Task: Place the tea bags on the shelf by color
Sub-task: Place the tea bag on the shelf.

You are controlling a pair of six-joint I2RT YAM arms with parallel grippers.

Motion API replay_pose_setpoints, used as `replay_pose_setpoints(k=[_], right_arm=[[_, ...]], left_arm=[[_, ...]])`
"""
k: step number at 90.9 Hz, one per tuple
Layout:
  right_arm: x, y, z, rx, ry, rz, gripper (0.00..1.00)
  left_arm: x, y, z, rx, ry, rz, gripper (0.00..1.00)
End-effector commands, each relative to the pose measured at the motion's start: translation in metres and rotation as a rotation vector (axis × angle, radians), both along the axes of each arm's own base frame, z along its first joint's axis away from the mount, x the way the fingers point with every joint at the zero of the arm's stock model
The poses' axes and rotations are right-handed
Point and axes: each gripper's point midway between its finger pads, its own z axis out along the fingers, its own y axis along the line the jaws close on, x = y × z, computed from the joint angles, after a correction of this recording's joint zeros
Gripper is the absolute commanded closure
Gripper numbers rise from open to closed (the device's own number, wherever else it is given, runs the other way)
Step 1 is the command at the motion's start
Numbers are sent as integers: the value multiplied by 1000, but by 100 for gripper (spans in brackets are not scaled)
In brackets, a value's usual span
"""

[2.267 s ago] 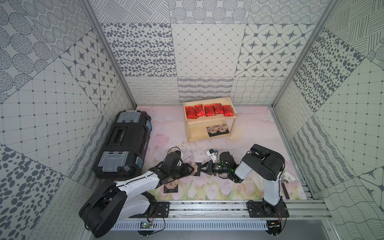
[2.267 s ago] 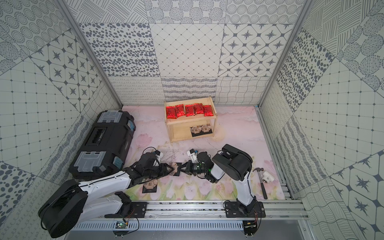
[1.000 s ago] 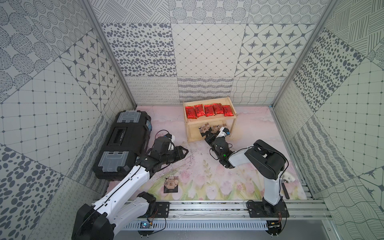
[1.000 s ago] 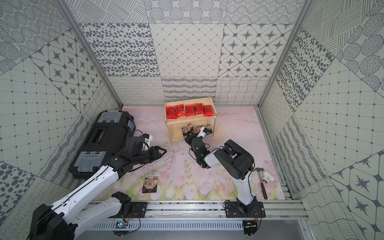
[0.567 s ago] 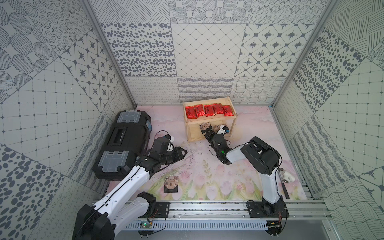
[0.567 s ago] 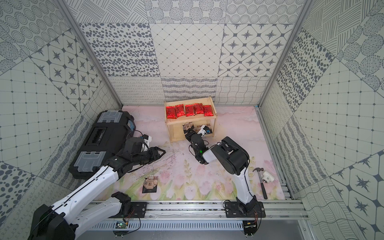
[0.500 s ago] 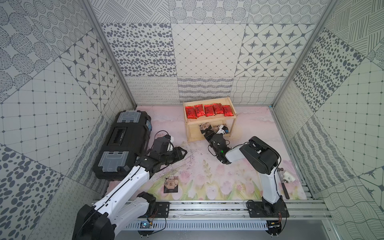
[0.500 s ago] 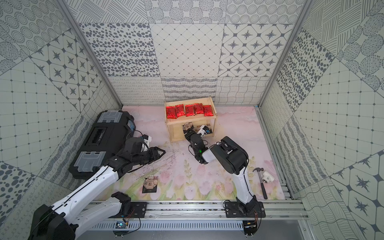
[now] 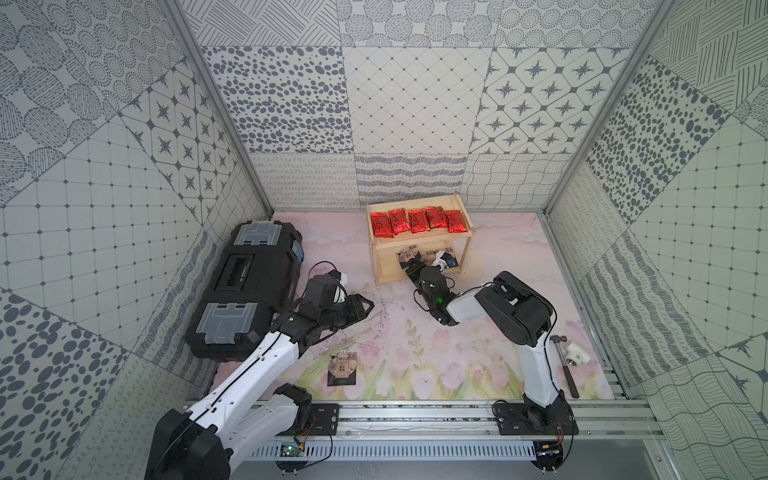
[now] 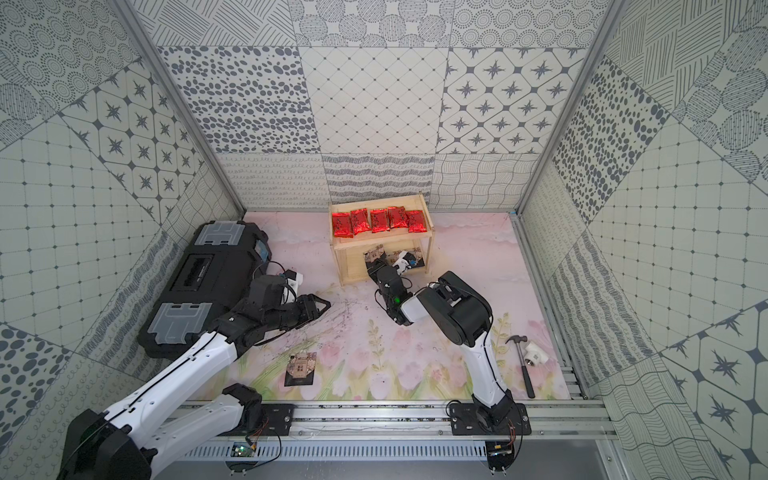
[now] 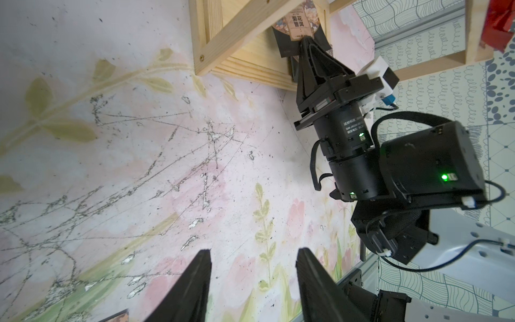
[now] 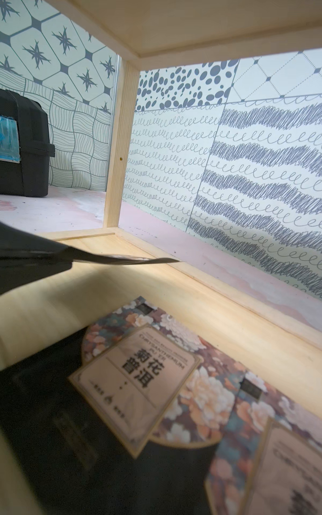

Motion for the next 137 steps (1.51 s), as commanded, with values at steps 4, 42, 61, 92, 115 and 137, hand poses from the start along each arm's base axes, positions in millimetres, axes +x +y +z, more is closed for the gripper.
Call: replay_pose_setpoints(k=[4,42,61,92,115,137], right_arm=[[1,4,-8,-6,7,-11,96],[-4,12,-9,0,29,24,75],[-13,14,-4,-8,40,38,63],[-22,6,-5,-33,89,14,56],[-24,1,-19,-37,182,5,51],[-32,-2,-33,-30,350,-17,50]], left_arm=[[-1,-1,2,-1,-20,-25,46],[-1,-1,3,-8,-26,-25,46],[0,-2,3,-20,-30,-25,46],[1,-2,3,-33,-31,-22,45],[0,-1,4,-37,-33,-23,46],[-1,-1,4,-37,-33,-22,46]])
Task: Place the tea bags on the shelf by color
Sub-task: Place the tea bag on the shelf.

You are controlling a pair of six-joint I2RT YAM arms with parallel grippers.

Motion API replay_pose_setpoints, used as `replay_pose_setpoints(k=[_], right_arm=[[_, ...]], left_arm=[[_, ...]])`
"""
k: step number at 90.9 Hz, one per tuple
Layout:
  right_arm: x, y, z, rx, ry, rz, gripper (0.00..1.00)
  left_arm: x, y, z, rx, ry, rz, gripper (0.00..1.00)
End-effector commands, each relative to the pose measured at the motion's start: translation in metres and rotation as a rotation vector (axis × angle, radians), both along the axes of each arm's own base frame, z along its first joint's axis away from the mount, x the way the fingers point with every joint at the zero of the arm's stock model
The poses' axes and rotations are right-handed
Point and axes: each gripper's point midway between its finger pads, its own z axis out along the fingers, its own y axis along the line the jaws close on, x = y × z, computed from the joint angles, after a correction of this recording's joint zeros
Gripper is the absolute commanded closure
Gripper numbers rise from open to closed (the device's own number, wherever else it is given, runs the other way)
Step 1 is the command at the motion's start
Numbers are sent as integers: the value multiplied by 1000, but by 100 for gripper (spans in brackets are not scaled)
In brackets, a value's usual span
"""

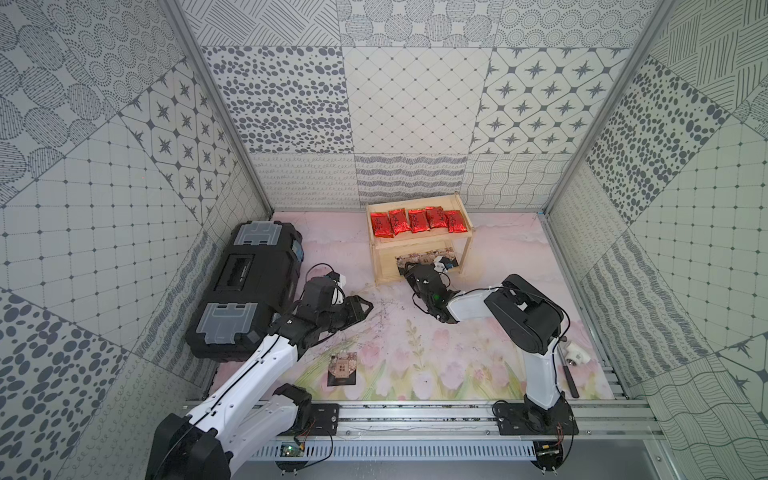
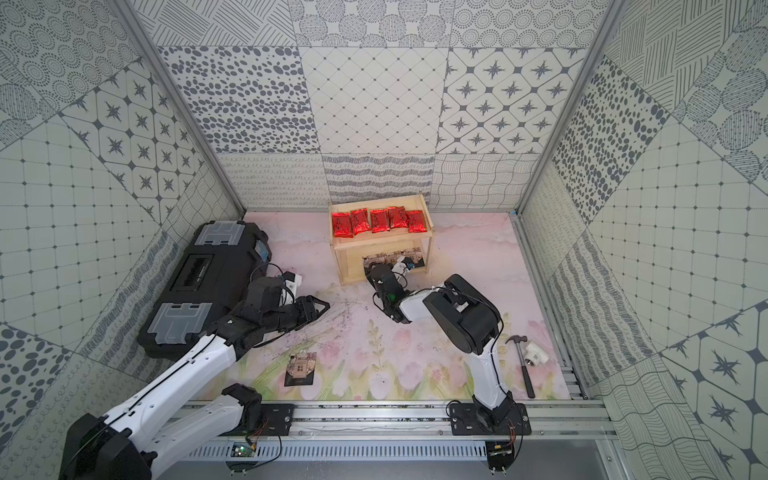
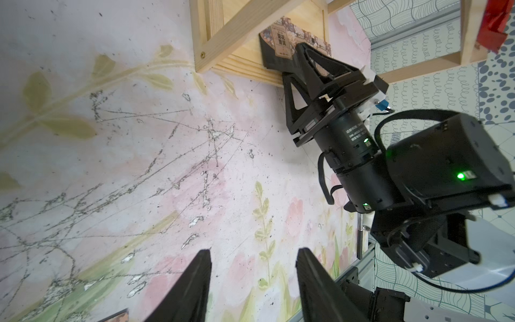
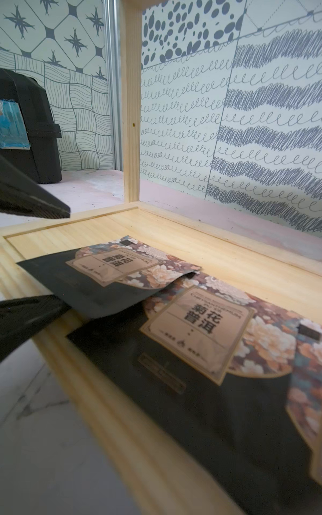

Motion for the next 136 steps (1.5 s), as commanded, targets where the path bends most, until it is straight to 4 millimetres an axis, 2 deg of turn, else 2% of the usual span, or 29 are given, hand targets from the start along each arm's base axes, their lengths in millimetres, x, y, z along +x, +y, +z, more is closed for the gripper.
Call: replay_pose_setpoints(k=[1,33,62,77,89,95,103,109,116,122,127,136], right_arm=[[-11,-7,-20,-23,137,-8,50],[-17,-4,-19,-36,244,28,49],[-20,0,1,-49,253,70,48],[-25,1,4,-68,257,108,48],[-33,2,20,-92,206,187,48],[-39,7,41,-99,100,264,48],[-54,17,66,-159,-72,417,48],[-73,18,72,-266,-159,515,48],[-102,30,76,-462,-286,627,48],[-136,54,74,-652,-410,758,47],[-172,81,72,-743,-531,874,45],[-222,124,62,-918,-733,1019,41]], left_arm=[[2,-3,6,-18,-32,-22,46],[3,-2,5,-10,-30,-16,45],[6,0,5,-4,-36,-6,46],[8,5,8,6,-46,15,46],[6,13,12,31,-51,43,46],[2,19,12,51,-28,62,46],[-5,28,9,60,11,92,46],[-13,37,2,53,63,117,46],[-17,50,-4,34,114,160,45],[-17,62,-6,-5,160,205,45],[-17,70,-7,-53,196,237,45],[-16,83,-13,-123,246,301,45]])
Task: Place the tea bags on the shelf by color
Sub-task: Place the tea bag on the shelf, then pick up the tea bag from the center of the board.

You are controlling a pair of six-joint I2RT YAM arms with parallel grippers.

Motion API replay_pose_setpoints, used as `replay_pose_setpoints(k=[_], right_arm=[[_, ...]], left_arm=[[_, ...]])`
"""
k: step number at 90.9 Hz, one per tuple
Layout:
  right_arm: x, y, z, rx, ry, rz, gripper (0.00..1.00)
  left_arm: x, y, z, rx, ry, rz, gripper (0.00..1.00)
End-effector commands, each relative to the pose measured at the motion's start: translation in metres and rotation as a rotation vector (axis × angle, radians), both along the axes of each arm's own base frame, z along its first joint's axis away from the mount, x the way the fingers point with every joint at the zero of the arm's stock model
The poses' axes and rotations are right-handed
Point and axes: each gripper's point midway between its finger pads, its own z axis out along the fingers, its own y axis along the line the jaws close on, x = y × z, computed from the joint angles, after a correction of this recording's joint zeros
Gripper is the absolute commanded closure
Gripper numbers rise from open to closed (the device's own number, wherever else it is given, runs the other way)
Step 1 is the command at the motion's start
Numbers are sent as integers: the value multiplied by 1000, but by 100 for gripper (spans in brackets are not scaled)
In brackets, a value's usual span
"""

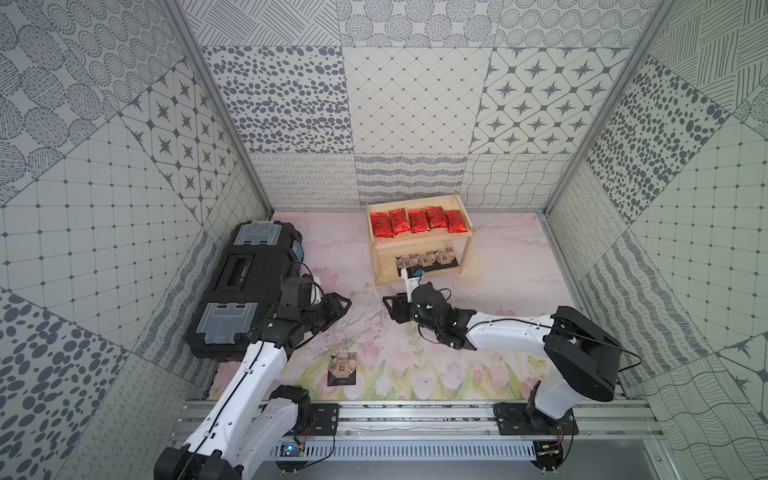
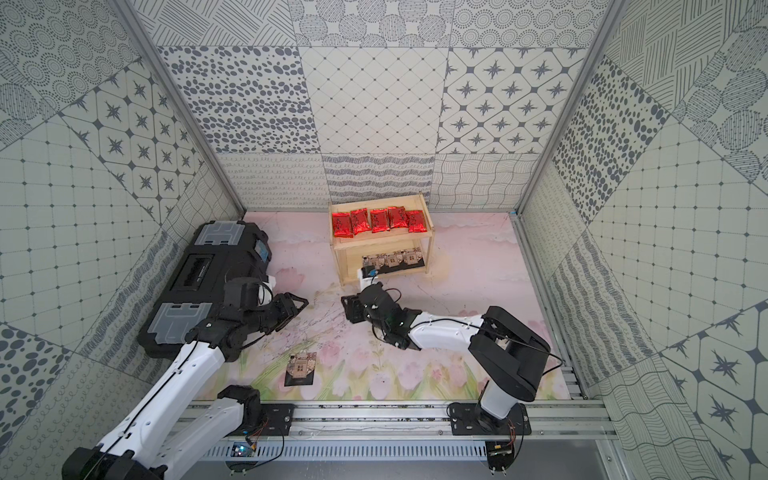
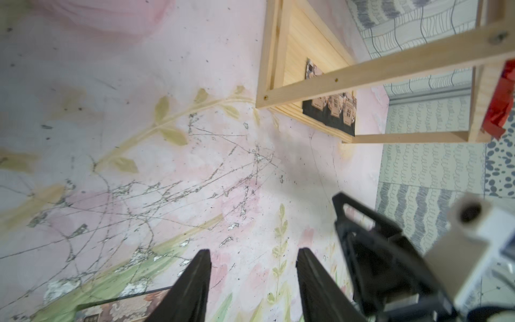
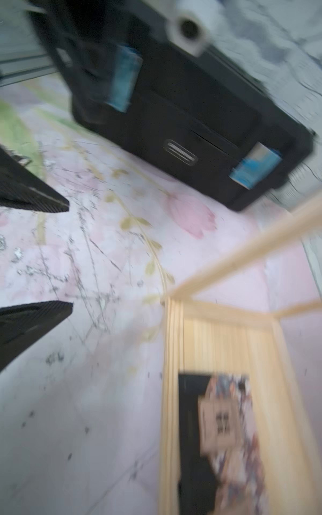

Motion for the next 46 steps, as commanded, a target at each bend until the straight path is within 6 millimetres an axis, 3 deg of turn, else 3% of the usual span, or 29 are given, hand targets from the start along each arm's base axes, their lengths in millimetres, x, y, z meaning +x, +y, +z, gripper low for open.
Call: replay_pose_setpoints(k=[1,14,22,32,46], right_arm=[[-45,40,-4,-202,-366,239,41],[-92,93,-28,-318,-601,425,38],[-107,112,-49,-360,-643,492,35],[-110,121,-65,-379,-628,527,35],[-112,115,-85,-444,-627,563,32]], left_arm=[[-17,13,-14,-142,145,63,45],[-14,23,-26,-198,173,134,44],[-14,23,-31,-209,186,143,44],[-17,24,-36,-210,198,160,43],[-19,25,-43,-211,203,172,43]])
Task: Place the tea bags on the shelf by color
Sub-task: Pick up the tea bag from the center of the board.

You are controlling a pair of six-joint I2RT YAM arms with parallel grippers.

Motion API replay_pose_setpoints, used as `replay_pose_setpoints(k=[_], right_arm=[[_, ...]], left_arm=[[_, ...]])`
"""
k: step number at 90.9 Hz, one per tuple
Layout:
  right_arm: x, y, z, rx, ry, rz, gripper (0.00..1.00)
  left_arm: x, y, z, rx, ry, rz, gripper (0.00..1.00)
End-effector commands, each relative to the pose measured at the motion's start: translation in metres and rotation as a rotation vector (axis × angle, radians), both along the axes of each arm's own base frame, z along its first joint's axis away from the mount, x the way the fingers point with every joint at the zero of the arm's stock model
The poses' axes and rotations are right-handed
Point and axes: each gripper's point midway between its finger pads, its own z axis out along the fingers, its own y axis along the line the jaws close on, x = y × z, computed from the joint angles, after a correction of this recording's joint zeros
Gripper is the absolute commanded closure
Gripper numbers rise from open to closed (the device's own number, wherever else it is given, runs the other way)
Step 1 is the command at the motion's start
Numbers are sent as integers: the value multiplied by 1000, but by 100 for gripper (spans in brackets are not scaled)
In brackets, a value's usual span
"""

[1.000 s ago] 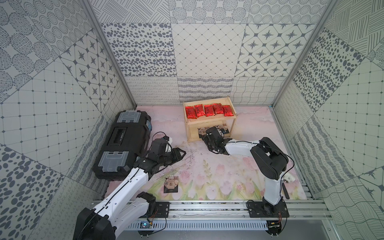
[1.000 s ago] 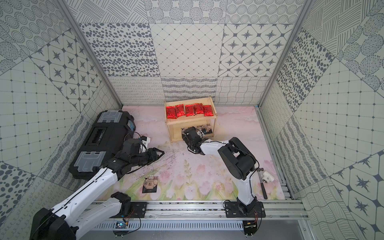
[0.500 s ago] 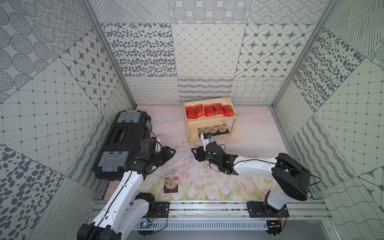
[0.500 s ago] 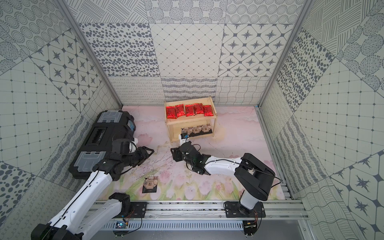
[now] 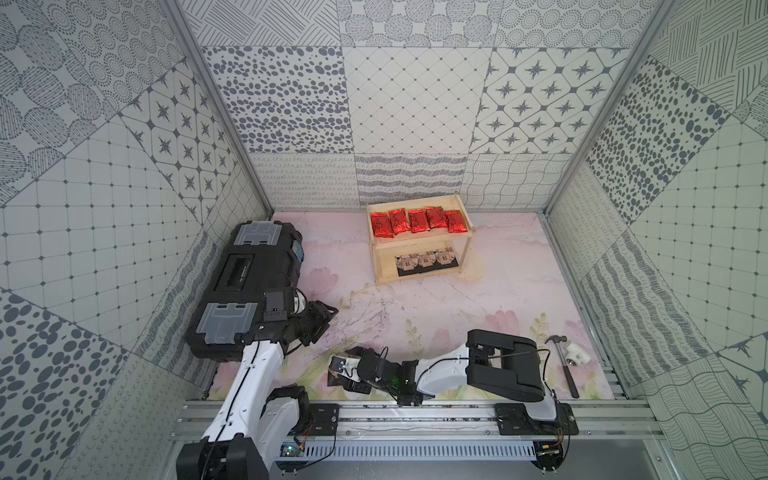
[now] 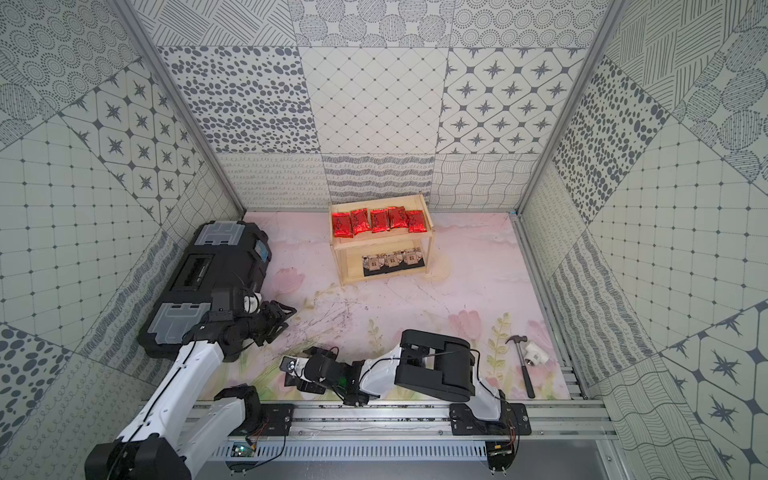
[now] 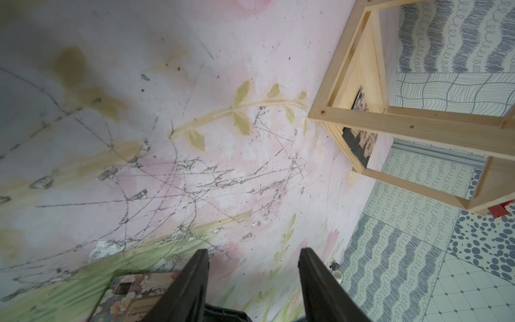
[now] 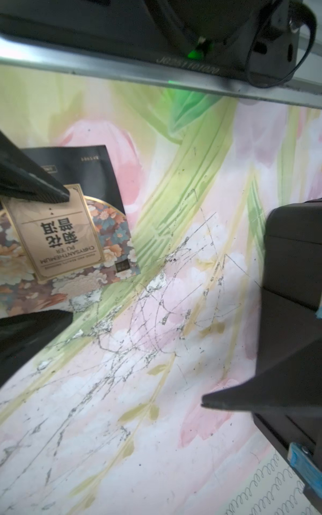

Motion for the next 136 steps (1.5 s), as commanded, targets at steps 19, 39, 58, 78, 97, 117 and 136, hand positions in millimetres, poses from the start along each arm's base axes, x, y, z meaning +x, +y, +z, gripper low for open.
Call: replay_pose_setpoints(k=[19,39,58,78,97,117,136], right_arm=[[14,-10,-10,-34,-60,-43,30],[30,-41,-11,-45,-24,-128,30],[43,-63,-7,-48,-23,-182,30],[52,-79,18,28,13,-208,30],[59,-92,38,95,81,-245,31],[49,-100,54,185,422,-265,35],[44,-106,51,245,824,-262,41]], left_arm=[[-6,-6,-14,-66,34,10,43],[-6,-9,-20,-89,28,9,43],[-11,-18,-29,-100,38,-10,43],[-17,-38,-41,-70,47,-76,44],[-17,-52,-47,-67,51,-133,44],[-12,-54,-53,-26,29,-161,46],[-16,-49,-65,15,45,-167,48]])
